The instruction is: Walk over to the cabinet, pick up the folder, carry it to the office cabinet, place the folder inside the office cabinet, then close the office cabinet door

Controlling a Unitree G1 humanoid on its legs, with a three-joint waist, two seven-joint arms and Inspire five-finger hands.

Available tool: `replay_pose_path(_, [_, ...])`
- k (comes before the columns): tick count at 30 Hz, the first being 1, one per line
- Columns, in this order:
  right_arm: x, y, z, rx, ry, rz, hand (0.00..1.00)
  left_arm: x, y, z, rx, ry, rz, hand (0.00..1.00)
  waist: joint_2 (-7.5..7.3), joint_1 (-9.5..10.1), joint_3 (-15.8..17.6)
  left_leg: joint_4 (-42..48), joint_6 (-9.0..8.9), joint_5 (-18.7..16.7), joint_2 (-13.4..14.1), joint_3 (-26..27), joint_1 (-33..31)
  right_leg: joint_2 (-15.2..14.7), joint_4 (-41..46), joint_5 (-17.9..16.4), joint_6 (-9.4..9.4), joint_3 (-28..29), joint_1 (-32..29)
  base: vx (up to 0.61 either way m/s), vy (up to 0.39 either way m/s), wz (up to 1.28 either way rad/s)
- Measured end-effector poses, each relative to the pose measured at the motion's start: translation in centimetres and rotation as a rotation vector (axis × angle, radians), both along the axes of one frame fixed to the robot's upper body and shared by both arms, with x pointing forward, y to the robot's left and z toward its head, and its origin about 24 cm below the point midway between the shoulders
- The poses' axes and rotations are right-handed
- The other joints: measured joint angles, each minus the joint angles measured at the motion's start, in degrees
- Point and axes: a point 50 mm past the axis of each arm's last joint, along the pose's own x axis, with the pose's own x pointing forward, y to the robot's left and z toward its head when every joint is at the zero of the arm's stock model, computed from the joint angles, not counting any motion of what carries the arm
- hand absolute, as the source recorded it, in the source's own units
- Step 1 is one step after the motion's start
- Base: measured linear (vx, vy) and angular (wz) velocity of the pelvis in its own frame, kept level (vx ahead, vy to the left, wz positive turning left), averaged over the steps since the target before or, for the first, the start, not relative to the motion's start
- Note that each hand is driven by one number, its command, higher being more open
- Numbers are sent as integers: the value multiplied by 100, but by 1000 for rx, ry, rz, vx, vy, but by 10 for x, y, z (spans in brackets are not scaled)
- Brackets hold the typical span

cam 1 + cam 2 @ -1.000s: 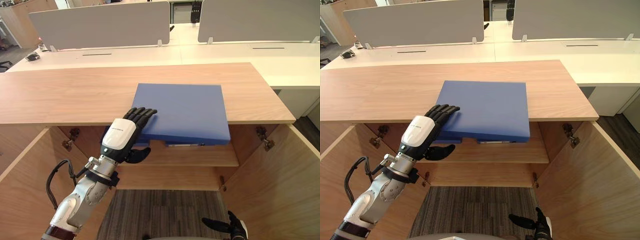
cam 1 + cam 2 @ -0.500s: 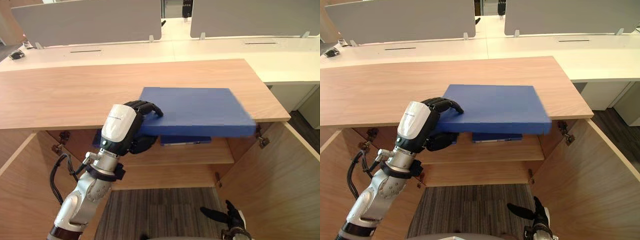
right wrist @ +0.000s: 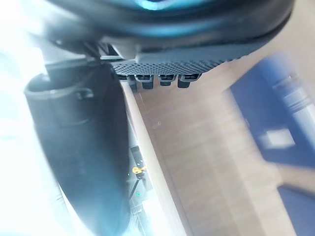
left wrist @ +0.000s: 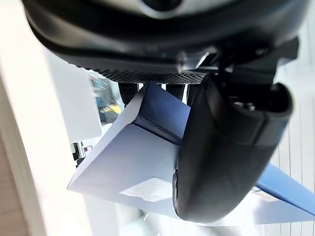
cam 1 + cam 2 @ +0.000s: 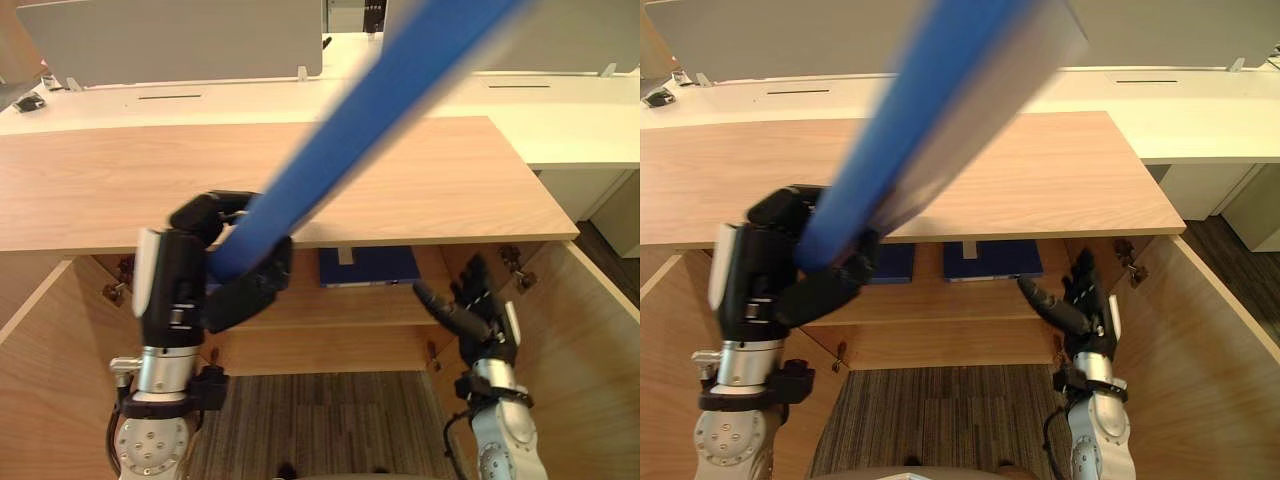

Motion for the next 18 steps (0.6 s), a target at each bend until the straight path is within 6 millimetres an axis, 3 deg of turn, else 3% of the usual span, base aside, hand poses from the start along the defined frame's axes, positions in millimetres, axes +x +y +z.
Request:
replay_pose_path(1, [1,0,4,24,-20,13,100,-1,3,-2,-86,8,-20,0,-17,24,10,1,1,1,-5,-7,-27,-5,0,2,3,-9,-11,27,-25,4])
replay_pose_path(6, [2,-1,7,73,-35,36,100,-3,5,-8,-177,41,-97,0,-41,32,25,1,11,-4,-4,-30,-60,-31,15,10,17,-25,-36,2,-2,1])
replay_pose_path(13, [7,-1,11,-34,1,155,100,-2,-8,-32,-264,173,-285,0,-29,-17,17,37,9,-3,48,-2,-119,7,77,14,30,15,-121,-20,-21,-3])
replay_pose_path(18, [13,3,12,-115,27,253,100,-2,-16,-35,-259,204,-362,0,7,-76,-5,71,-24,16,100,7,-139,80,110,14,29,49,-151,-34,-35,-3])
